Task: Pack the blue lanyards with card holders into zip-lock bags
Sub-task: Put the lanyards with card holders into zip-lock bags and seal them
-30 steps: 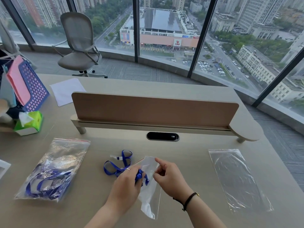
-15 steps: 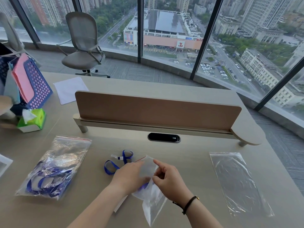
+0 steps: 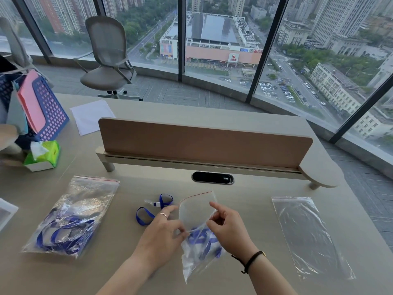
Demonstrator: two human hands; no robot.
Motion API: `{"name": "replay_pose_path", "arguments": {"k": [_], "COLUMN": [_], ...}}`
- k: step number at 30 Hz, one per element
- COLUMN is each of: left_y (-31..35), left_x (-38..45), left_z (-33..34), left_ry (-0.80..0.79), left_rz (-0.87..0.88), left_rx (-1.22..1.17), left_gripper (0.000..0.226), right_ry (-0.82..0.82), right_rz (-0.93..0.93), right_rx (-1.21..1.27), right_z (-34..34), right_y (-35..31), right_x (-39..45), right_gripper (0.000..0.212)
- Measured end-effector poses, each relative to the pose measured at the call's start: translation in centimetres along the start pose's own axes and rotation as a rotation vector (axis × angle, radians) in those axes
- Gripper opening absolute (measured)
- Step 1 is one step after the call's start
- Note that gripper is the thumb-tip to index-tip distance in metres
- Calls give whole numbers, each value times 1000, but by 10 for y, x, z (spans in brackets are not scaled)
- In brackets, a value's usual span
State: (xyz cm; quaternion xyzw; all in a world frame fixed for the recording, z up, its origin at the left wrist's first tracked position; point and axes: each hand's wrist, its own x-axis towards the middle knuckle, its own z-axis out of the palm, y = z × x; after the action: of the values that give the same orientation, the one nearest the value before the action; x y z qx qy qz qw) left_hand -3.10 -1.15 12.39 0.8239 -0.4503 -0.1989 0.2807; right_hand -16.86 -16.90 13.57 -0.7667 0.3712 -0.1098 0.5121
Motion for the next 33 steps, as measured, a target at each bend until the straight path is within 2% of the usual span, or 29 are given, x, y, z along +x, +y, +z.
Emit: {"name": "replay_pose_path", "arguments": {"k": [3,7,9,11,14,16,19,21,23,26,33], "left_y": [3,8,8,4,0,-4,-7,-8,-8,-11,-32], "left_x": [5,10,12,14,16,16,13,11,8,4,-7], "left_z": [-12,-32,-44,-57,-72,-78,-85,-91,-97,-101,-110], "left_ry": [-57,-135,-149,-140,-114,-71,17,44,56,73,138], "left_rz": [52,141,151,158,141,98,54,32,16,15,-13], "left_rx": [25,95,107,88,24,-45,-130,-185,-217,-210,-228], "left_gripper": [19,20,25,28,14,7,11,16,22,36,21], "right_ry": [-25,-147,-134,-127,-167,-170,-130,-67,-12,17,-37], "right_rz": [-22,-56,-42,-62,-146,-198,-198,-183,-158,-165,-193], "right_rx": [-139,-686,-766,-769,-736,-610,-355,-253,-170,-144,-154], "right_z": [-10,-32,-46,-58,-69,-69,-67,-65,-64,-61,-46], "right_y": [-1,0,-2,-6,-11,-18,-26,-27,-27,-29,-40], "right_x": [-2,0,2,5,9,8,4,3,3,4,9], "right_gripper": [39,26,22,22,22,19,6,21,24,29,16]}}
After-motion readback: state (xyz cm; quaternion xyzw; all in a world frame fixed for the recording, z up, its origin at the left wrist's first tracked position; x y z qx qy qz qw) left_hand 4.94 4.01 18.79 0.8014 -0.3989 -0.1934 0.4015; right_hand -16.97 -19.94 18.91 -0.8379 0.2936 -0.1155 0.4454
